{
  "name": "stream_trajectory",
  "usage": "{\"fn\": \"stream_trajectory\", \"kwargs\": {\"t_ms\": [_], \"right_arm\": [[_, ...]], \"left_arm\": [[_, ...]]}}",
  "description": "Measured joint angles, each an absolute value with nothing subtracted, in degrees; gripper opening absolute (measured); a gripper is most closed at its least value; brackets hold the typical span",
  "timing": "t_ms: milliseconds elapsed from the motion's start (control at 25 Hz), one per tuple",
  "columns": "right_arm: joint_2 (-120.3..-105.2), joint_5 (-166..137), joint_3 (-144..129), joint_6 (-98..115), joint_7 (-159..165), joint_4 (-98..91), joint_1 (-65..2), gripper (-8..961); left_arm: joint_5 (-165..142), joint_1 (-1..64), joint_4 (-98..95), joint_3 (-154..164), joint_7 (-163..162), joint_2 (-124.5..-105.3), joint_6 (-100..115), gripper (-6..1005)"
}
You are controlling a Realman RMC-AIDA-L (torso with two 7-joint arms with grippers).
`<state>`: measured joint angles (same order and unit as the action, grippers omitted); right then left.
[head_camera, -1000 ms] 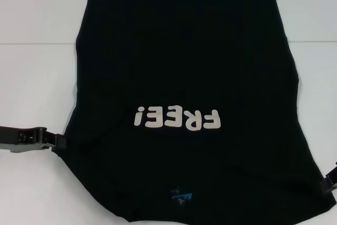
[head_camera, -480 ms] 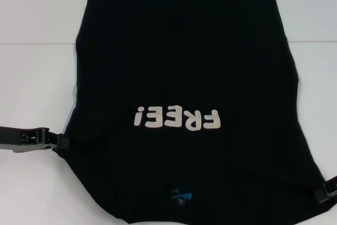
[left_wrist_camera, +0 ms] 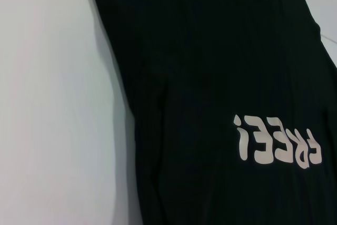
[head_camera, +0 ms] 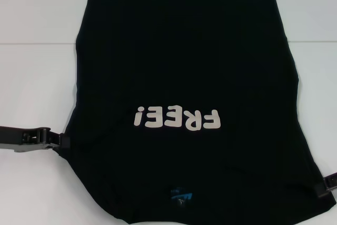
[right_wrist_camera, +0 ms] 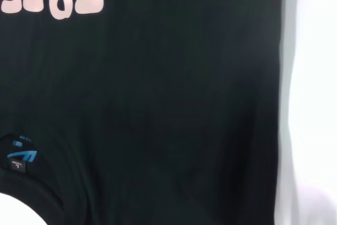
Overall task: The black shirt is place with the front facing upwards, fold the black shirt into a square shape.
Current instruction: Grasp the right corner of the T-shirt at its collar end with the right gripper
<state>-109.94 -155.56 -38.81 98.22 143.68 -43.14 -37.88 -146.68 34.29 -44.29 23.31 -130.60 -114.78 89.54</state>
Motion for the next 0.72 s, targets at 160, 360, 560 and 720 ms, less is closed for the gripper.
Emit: {"fn": "stream_trajectory", "kwargs": {"t_ms": [160, 360, 560, 720], "right_arm": [[-110.2, -155.7, -39.0, 97.8, 143.6, -43.2, -38.3, 900], [-110.43, -155.8, -39.1, 97.4, 143.6, -42.9, -38.4, 895], [-110.86, -155.6, -39.4, 97.4, 143.4, -42.7, -38.6, 893], [-111.17, -155.6, -39.8, 97.4, 143.1, -42.7, -38.9, 892]], "left_arm": [[-146.7, 34.4, -44.3, 23.3, -130.6, -114.79, 89.5, 32], [-146.7, 34.4, -44.3, 23.3, -130.6, -114.79, 89.5, 32], [-146.7, 34.5, -44.3, 23.3, -130.6, -114.79, 89.5, 33], [-146.7, 34.6, -44.3, 23.3, -130.6, -114.79, 89.6, 33]]}}
